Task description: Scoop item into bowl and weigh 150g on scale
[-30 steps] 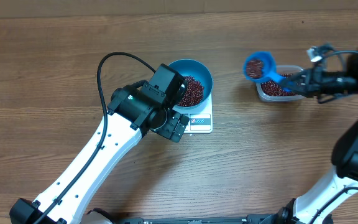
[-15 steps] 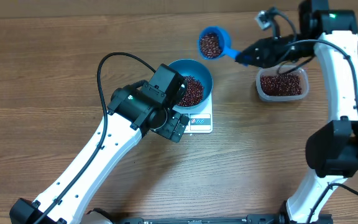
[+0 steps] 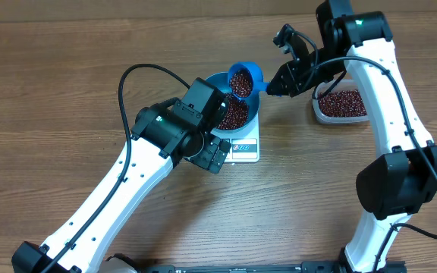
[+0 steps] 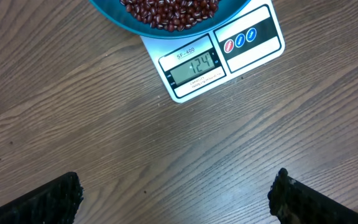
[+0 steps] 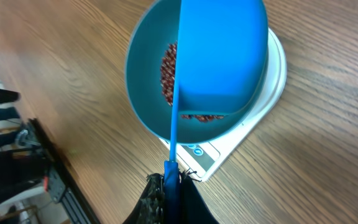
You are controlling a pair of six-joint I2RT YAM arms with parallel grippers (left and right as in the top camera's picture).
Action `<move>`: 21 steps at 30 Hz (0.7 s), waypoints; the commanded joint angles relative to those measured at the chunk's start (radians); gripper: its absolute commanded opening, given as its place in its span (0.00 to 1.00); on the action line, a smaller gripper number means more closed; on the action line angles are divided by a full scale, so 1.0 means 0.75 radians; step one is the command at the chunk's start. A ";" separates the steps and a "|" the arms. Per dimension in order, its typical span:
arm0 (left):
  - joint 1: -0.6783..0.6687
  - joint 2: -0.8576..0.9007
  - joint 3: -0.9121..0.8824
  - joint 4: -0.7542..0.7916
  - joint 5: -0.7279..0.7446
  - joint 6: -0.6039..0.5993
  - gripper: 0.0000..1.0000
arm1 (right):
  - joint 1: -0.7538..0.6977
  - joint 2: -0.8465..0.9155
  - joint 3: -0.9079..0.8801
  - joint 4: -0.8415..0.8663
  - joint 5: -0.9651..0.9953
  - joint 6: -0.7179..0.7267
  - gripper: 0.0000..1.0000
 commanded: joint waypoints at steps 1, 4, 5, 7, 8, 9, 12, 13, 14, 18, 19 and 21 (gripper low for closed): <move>0.005 0.004 0.003 0.001 0.007 -0.023 1.00 | 0.068 -0.014 0.038 0.006 0.113 0.013 0.04; 0.005 0.004 0.003 0.001 0.007 -0.023 1.00 | 0.103 -0.017 0.038 0.064 0.218 0.107 0.04; 0.005 0.004 0.003 0.001 0.007 -0.023 1.00 | 0.112 -0.019 0.038 0.081 0.226 0.110 0.04; 0.005 0.004 0.003 0.001 0.007 -0.023 1.00 | 0.124 -0.024 0.038 0.093 0.227 0.110 0.04; 0.005 0.004 0.003 0.001 0.007 -0.023 1.00 | 0.131 -0.027 0.038 0.095 0.233 0.109 0.04; 0.005 0.004 0.003 0.001 0.007 -0.023 0.99 | 0.137 -0.029 0.038 0.098 0.247 0.110 0.04; 0.005 0.004 0.003 0.001 0.007 -0.023 1.00 | 0.152 -0.039 0.038 0.104 0.281 0.110 0.04; 0.005 0.004 0.003 0.001 0.007 -0.023 0.99 | 0.159 -0.047 0.038 0.108 0.290 0.110 0.04; 0.005 0.004 0.003 0.001 0.007 -0.023 1.00 | 0.161 -0.054 0.038 0.110 0.291 0.110 0.04; 0.005 0.004 0.003 0.001 0.007 -0.023 1.00 | 0.163 -0.082 0.038 0.110 0.291 0.109 0.04; 0.005 0.004 0.003 0.001 0.007 -0.023 1.00 | 0.166 -0.090 0.038 0.108 0.294 0.105 0.04; 0.005 0.004 0.003 0.001 0.007 -0.023 1.00 | 0.167 -0.101 0.038 0.115 0.311 0.109 0.04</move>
